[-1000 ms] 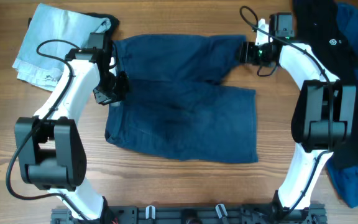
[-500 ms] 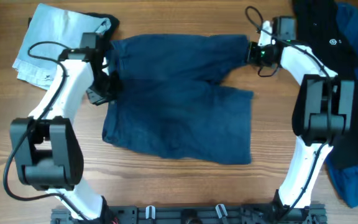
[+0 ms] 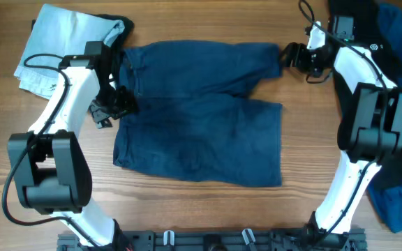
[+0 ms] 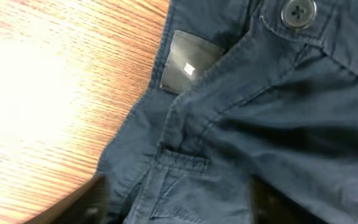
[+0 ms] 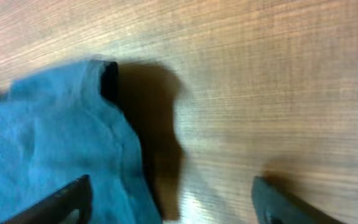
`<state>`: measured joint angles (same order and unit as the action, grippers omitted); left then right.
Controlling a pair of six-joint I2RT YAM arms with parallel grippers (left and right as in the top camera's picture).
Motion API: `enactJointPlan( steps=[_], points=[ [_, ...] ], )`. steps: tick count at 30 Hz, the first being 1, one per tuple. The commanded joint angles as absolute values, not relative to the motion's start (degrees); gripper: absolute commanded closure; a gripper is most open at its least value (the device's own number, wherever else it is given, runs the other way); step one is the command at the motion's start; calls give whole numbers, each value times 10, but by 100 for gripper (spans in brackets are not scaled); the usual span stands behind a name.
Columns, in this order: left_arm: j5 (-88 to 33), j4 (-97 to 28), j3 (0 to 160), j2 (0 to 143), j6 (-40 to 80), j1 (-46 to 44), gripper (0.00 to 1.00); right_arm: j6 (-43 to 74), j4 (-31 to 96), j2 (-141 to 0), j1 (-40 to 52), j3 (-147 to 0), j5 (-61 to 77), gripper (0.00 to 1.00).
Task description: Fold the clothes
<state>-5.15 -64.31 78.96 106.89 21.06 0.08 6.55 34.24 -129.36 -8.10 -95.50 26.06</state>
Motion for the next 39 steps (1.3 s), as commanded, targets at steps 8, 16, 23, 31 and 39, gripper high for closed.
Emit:
enactJointPlan(
  steps=[8, 16, 23, 31, 39],
  points=[
    [-53, -601, 852, 1026, 199, -45, 12, 99, 487, -1242, 39, -946, 226, 24],
    [-53, -561, 852, 1032, 199, -102, 15, 195, 336, -1243, 93, -895, 131, 95],
    [-53, -563, 852, 1032, 199, -102, 16, 190, 307, -1202, 93, -927, 135, 96],
    [-53, -564, 851, 1032, 199, -102, 17, 162, 322, -1150, 105, -927, 165, 96],
    [-53, -568, 851, 1032, 199, -102, 18, 138, 311, -1148, 110, -927, 176, 96]
  ],
)
